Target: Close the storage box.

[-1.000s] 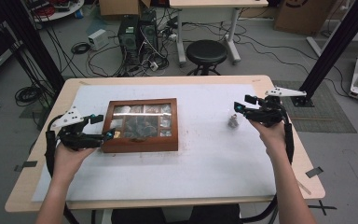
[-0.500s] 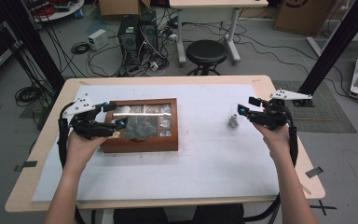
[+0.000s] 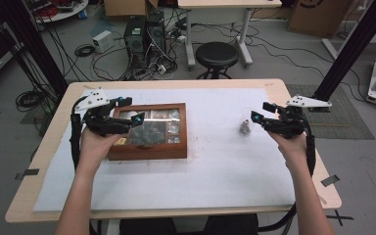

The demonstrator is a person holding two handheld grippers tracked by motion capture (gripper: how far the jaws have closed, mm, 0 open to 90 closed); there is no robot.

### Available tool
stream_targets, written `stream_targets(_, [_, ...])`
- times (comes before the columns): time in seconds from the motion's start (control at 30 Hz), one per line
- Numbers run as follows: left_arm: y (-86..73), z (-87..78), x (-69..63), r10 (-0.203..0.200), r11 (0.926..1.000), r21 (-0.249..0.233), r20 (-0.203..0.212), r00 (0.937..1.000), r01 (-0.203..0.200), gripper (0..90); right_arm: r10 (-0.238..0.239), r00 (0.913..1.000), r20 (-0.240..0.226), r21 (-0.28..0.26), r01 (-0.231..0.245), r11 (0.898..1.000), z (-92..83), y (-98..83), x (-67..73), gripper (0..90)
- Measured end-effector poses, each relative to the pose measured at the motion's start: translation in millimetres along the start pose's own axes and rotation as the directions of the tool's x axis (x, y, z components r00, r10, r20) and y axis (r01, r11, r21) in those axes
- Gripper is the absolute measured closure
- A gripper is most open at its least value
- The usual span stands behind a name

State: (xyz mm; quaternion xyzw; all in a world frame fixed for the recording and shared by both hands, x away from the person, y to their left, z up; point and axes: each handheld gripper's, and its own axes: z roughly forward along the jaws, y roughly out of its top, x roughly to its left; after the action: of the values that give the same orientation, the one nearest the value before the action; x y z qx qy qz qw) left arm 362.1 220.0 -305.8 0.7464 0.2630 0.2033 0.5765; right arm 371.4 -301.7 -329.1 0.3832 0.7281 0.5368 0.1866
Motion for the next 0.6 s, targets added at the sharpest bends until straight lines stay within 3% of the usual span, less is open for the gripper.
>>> stream_targets(0.6, [-0.1,-0.3,-2.4,-0.001,1.0000,-0.008,0.006,1.0000,0.001,24.3,-0.005,1.0000,0.000,-0.003,0.005,1.000,-1.4,0.1,0.4,31.1])
